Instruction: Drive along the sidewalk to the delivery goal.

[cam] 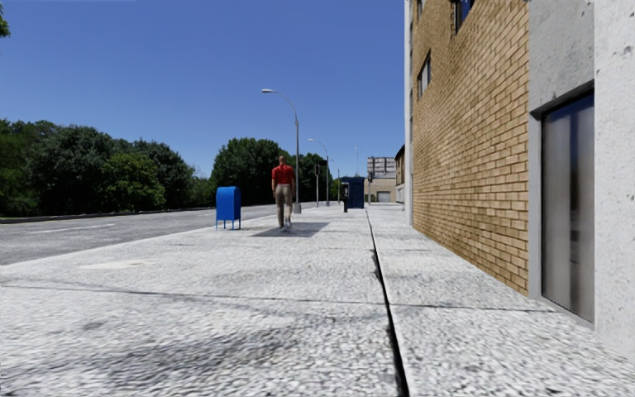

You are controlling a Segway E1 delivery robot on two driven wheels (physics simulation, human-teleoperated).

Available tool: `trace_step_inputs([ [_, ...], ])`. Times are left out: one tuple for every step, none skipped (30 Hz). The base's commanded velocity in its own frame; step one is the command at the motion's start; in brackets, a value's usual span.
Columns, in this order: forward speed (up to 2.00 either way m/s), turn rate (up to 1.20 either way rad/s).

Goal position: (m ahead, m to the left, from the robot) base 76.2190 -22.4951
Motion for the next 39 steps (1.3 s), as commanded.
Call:
trace_step_inputs([
  [2.00, 0.00],
  [2.00, 0.00],
  [2.00, 0.00],
  [2.00, 0.00],
  [2.00, 0.00],
  [2.00, 0.00],
  [2.00, 0.00],
  [2.00, 0.00],
  [2.00, 0.00],
  [2.00, 0.00],
  [2.00, 0.00],
  [2.00, 0.00],
  [2.00, -0.09],
  [2.00, -0.24],
  [2.00, -0.24],
  [2.00, -0.39],
  [2.00, -0.44],
  [2.00, -0.45],
  [2.00, -0.45],
  [2.00, -0.45],
  [2.00, -0.45],
  [2.00, -0.45],
  [2.00, -0.45],
  [2.00, -0.45],
  [2.00, -0.45],
  [2.00, -0.45],
  [2.00, -0.45],
  [2.00, -0.37],
  [2.00, -0.17],
  [2.00, 0.00],
  [2.00, 0.00],
  [2.00, 0.00],
  [2.00, 0.00],
  [2.00, 0.00],
  [2.00, 0.00],
  [2.00, 0.00],
  [2.00, 0.00],
  [2.00, 0.00],
  [2.00, 0.00],
])
